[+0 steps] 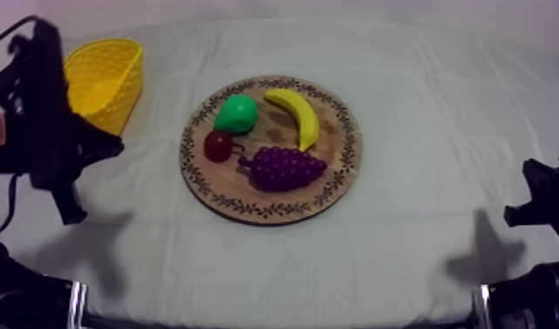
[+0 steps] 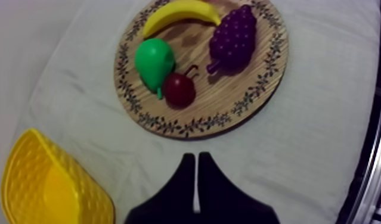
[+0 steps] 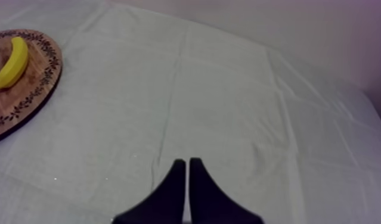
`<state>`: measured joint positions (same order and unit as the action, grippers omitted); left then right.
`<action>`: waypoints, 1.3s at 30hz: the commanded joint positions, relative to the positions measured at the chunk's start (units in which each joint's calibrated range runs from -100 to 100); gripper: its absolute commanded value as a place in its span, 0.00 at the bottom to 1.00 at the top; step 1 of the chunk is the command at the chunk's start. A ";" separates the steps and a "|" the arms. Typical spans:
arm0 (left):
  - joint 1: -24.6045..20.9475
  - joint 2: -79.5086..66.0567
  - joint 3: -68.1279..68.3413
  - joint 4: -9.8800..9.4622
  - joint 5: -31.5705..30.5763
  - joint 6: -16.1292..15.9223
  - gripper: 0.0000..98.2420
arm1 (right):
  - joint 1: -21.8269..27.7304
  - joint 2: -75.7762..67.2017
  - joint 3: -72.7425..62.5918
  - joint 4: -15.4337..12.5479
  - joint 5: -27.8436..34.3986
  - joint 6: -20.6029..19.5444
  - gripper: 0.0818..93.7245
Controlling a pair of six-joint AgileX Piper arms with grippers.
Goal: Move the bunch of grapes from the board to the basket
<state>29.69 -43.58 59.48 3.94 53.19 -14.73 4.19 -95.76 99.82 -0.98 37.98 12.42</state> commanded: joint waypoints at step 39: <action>12.43 51.85 -57.32 -4.03 33.89 7.46 0.03 | 0.02 0.00 -0.04 0.03 0.00 0.01 0.00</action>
<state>42.12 8.16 2.24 0.00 87.03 -7.51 4.19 -95.76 99.82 -0.98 37.98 12.42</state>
